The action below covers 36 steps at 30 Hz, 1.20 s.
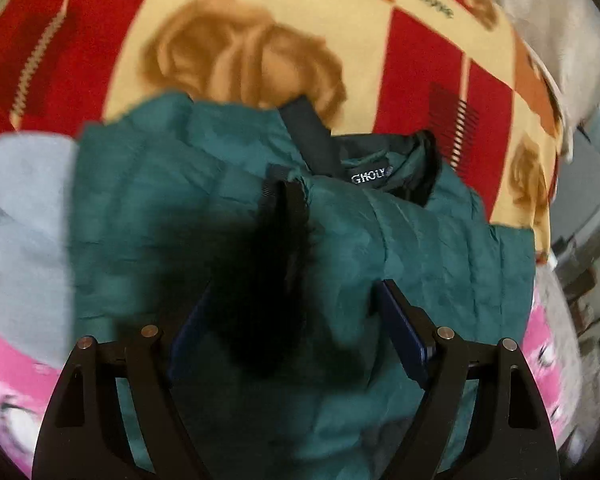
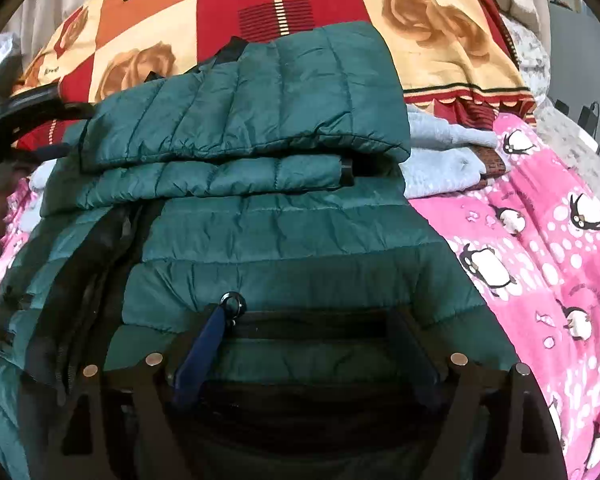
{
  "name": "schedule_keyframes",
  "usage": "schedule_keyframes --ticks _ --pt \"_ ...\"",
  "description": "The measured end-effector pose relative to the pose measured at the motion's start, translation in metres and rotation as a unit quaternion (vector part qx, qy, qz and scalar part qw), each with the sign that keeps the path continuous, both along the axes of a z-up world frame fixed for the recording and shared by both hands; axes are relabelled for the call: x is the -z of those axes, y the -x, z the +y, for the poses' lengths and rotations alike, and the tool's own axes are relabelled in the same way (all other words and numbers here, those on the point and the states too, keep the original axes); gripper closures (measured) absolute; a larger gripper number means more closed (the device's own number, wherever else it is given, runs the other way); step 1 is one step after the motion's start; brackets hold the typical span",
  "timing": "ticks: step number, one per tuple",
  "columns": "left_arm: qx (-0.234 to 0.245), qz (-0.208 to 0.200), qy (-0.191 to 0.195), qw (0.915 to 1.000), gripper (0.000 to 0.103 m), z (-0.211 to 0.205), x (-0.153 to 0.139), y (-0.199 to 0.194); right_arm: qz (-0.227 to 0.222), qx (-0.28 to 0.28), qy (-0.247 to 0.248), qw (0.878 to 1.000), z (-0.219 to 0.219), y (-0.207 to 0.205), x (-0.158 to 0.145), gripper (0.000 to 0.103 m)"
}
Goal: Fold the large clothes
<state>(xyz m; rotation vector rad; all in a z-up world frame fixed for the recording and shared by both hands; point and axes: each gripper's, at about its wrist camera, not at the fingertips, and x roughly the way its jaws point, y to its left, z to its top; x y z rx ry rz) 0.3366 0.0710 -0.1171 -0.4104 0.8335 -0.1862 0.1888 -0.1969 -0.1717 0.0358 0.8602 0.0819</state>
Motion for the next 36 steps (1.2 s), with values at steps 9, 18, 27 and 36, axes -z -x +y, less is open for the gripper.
schedule_keyframes --ticks 9,18,27,36 --pt "0.018 -0.034 0.002 0.9993 0.089 -0.006 -0.009 0.018 0.0 -0.005 0.003 1.0 0.002 -0.001 0.004 0.008" --pt "-0.014 -0.079 -0.013 0.9967 0.089 0.061 -0.055 0.055 0.002 -0.001 0.006 1.0 0.001 -0.002 0.006 0.006" --pt "-0.083 -0.009 -0.038 0.9958 0.089 0.089 -0.002 0.058 0.005 0.003 -0.017 1.0 -0.004 -0.003 0.006 0.005" --pt "-0.104 -0.117 -0.107 0.9819 0.068 0.056 -0.072 0.074 -0.038 -0.008 -0.04 0.998 -0.02 -0.018 -0.051 0.016"
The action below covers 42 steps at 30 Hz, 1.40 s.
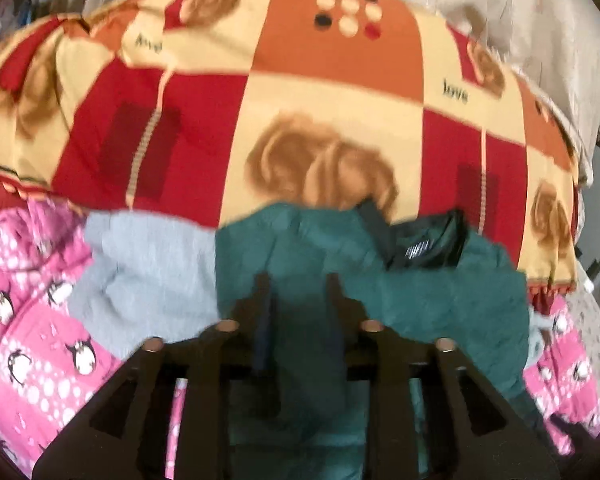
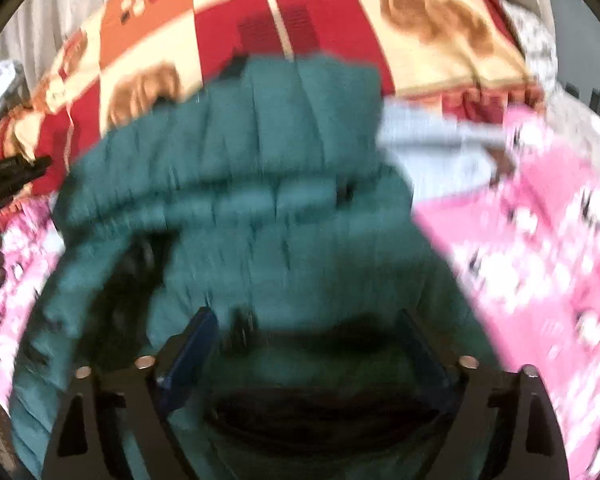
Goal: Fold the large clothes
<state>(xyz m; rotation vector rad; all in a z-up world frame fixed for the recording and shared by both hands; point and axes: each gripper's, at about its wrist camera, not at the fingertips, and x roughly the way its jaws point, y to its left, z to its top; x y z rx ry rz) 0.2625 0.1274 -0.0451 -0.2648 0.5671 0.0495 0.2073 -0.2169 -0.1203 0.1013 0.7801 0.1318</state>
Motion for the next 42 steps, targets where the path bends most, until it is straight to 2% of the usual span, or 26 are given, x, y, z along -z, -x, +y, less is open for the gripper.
schedule_keyframes --ticks 1,2,4,5,6,7,8,10,12,14,16,19,22,24,26,29,31,34,37,42 --pt "-0.001 -0.01 0.006 0.9999 0.059 -0.003 -0.003 -0.001 -0.026 -0.004 0.012 1.0 -0.001 -0.01 -0.016 0.016" --pt "0.003 -0.014 0.015 0.9998 0.057 -0.007 -0.004 -0.003 -0.04 -0.013 0.024 0.999 0.0 -0.022 -0.028 0.016" --pt "0.021 0.011 0.01 0.9997 0.057 -0.02 0.008 -0.015 -0.053 -0.031 0.041 0.997 0.005 -0.047 -0.039 0.018" --pt "0.019 0.029 0.0 0.9994 0.057 -0.026 0.016 -0.021 -0.054 -0.052 0.046 0.996 0.01 -0.067 -0.04 0.025" --pt "0.015 0.055 -0.013 0.9983 0.057 -0.031 0.029 -0.028 -0.048 -0.07 0.043 0.995 0.013 -0.081 -0.038 0.036" --pt "0.01 0.077 -0.022 0.9967 0.057 -0.034 0.042 -0.033 -0.042 -0.085 0.038 0.995 0.017 -0.093 -0.034 0.039" --pt "0.003 0.106 -0.03 0.9939 0.057 -0.035 0.061 -0.039 -0.036 -0.098 0.033 0.994 0.021 -0.106 -0.028 0.039" --pt "-0.002 0.129 -0.041 0.9908 0.057 -0.034 0.087 -0.043 -0.009 -0.128 0.038 0.991 0.03 -0.132 -0.004 0.039" --pt "0.004 0.117 -0.051 0.9919 0.056 -0.034 0.101 -0.041 0.015 -0.137 0.058 0.989 0.032 -0.144 0.024 0.039" --pt "0.008 0.107 -0.051 0.9929 0.056 -0.034 0.108 -0.041 0.034 -0.149 0.054 0.987 0.028 -0.152 0.048 0.039" --pt "0.005 0.107 -0.049 0.9931 0.055 -0.032 0.114 -0.043 0.045 -0.155 0.044 0.986 0.023 -0.156 0.055 0.039" --pt "0.001 0.103 -0.058 0.9931 0.055 -0.032 0.116 -0.042 0.049 -0.158 0.054 0.985 0.026 -0.158 0.053 0.039" --pt "-0.003 0.098 -0.058 0.9935 0.055 -0.032 0.116 -0.037 0.05 -0.159 0.067 0.984 0.031 -0.155 0.036 0.039" --pt "-0.005 0.094 -0.058 0.9939 0.055 -0.032 0.117 -0.036 0.019 -0.162 0.047 0.985 0.033 -0.153 0.013 0.045" --pt "-0.006 0.091 -0.058 0.9942 0.055 -0.034 0.121 -0.036 -0.028 -0.14 0.014 0.99 0.03 -0.158 -0.014 0.045" --pt "-0.006 0.089 -0.056 0.9945 0.055 -0.033 0.124 -0.034 -0.045 -0.097 -0.003 0.994 0.034 -0.186 -0.028 0.045" --pt "-0.007 0.088 -0.058 0.9945 0.055 -0.036 0.126 -0.032 -0.033 -0.083 0.002 0.996 0.039 -0.21 -0.018 0.045" --pt "-0.008 0.086 -0.063 0.9943 0.055 -0.039 0.127 -0.032 0.015 -0.086 0.029 0.996 0.045 -0.235 0.019 0.043" --pt "-0.007 0.087 -0.068 0.9938 0.055 -0.043 0.127 -0.035 -0.007 -0.097 0.049 0.994 0.049 -0.231 0.037 0.042" --pt "-0.007 0.088 -0.073 0.9934 0.055 -0.045 0.126 -0.037 -0.018 -0.095 0.055 0.994 0.052 -0.224 0.042 0.041"
